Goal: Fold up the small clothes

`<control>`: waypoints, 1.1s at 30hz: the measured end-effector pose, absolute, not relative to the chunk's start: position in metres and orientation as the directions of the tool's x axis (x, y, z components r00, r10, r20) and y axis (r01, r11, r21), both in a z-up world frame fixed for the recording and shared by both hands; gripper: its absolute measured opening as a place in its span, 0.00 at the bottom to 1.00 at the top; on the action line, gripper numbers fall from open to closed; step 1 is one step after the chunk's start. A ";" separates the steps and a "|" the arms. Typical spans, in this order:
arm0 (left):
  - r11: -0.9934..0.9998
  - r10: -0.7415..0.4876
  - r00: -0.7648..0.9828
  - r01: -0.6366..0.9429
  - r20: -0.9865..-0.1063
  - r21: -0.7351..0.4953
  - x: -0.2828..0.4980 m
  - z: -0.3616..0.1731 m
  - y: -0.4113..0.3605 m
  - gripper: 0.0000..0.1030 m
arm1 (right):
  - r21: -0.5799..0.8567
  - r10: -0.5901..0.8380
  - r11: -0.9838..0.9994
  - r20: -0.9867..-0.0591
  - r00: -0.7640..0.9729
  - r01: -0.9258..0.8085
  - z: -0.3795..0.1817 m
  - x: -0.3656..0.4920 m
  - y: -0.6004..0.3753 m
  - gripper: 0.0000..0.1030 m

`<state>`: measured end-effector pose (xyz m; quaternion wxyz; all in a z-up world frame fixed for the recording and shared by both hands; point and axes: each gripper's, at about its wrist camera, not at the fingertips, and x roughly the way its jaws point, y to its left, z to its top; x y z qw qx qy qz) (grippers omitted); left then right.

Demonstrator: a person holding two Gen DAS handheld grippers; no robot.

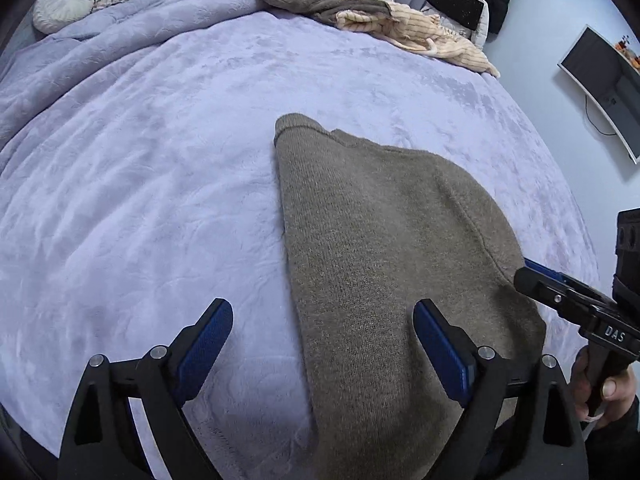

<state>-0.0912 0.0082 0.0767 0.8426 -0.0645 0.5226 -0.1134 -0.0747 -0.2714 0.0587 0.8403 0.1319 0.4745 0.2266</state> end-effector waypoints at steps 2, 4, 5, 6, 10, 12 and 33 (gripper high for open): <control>0.976 -0.212 0.460 0.141 -0.862 -0.165 -0.096 0.084 0.002 0.90 | 0.381 0.507 0.860 -0.714 0.483 -0.339 0.079 -0.089 -0.261 0.61; 0.986 -0.152 0.481 0.137 -0.864 -0.098 -0.095 0.085 -0.002 0.90 | 0.344 0.528 0.841 -0.691 0.495 -0.417 0.091 -0.101 -0.246 0.61; 0.989 -0.123 0.471 0.130 -0.874 -0.069 -0.093 0.080 -0.001 0.90 | 0.341 0.550 0.822 -0.683 0.481 -0.456 0.093 -0.105 -0.239 0.61; 0.990 -0.113 0.451 0.127 -0.886 -0.062 -0.090 0.073 -0.002 0.90 | 0.358 0.580 0.796 -0.681 0.446 -0.488 0.090 -0.106 -0.233 0.61; 0.990 -0.121 0.407 0.122 -0.906 -0.077 -0.084 0.052 0.002 0.96 | 0.381 0.543 0.813 -0.767 0.341 -0.440 0.043 -0.092 -0.226 0.59; 0.989 -0.125 0.391 0.122 -0.912 -0.083 -0.081 0.046 0.001 0.97 | 0.403 0.550 0.815 -0.766 0.334 -0.417 0.027 -0.089 -0.233 0.55; 0.987 -0.099 0.353 0.154 -0.930 -0.047 -0.044 0.048 -0.025 0.97 | 0.396 0.584 0.776 -0.746 0.321 -0.491 0.063 -0.061 -0.223 0.62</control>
